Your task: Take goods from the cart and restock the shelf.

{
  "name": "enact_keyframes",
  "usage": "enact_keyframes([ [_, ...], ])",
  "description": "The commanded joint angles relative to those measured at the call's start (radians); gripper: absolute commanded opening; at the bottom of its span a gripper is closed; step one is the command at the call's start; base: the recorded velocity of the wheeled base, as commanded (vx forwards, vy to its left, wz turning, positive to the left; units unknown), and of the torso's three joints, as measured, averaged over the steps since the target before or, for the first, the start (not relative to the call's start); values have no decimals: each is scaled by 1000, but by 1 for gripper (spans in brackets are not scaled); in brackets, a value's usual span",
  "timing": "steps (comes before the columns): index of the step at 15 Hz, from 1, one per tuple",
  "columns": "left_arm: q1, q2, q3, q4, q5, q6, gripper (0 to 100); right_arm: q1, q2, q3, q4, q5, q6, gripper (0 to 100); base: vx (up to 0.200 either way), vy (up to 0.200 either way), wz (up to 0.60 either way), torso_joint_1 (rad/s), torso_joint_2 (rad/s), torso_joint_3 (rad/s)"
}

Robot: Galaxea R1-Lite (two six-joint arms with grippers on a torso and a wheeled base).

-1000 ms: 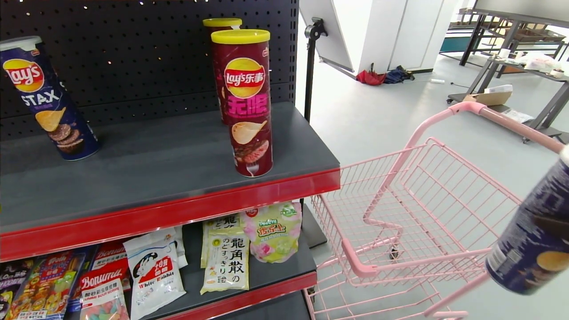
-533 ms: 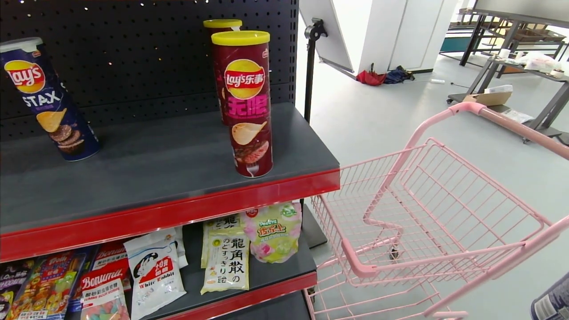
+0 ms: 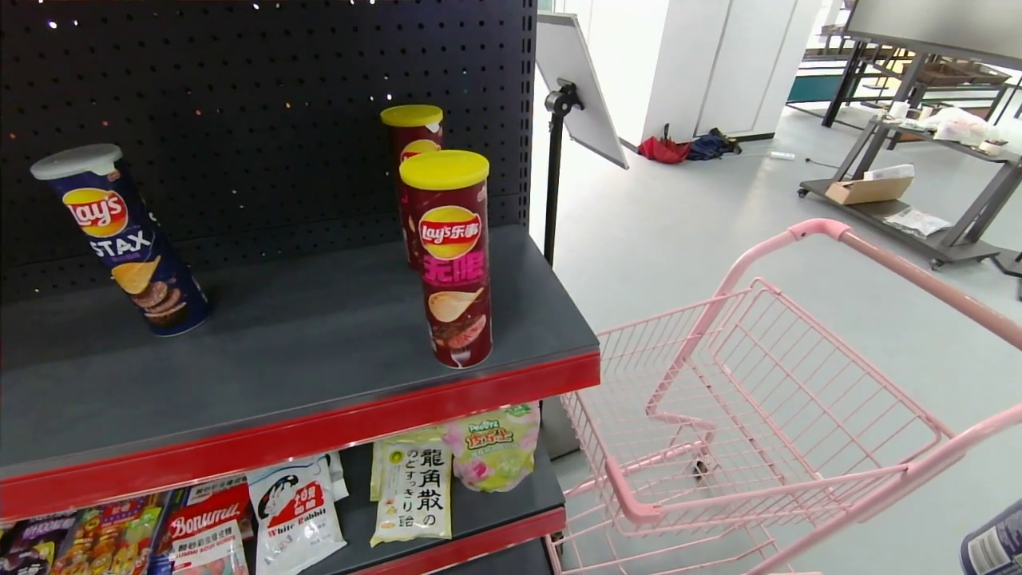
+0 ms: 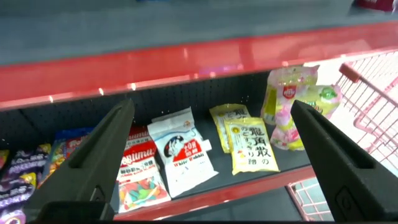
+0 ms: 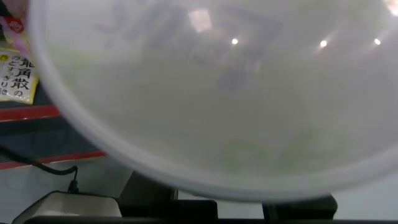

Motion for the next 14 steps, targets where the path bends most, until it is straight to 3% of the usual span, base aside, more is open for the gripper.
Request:
enact_keyframes([
  [1,0,0,-1,0,0,0,100,0,5,0,0,0,0,0,0,0,0,232,-588,-359],
  [14,2,0,1,0,0,0,100,-3,34,0,-9,-2,-20,0,0,0,0,150,-360,-210],
])
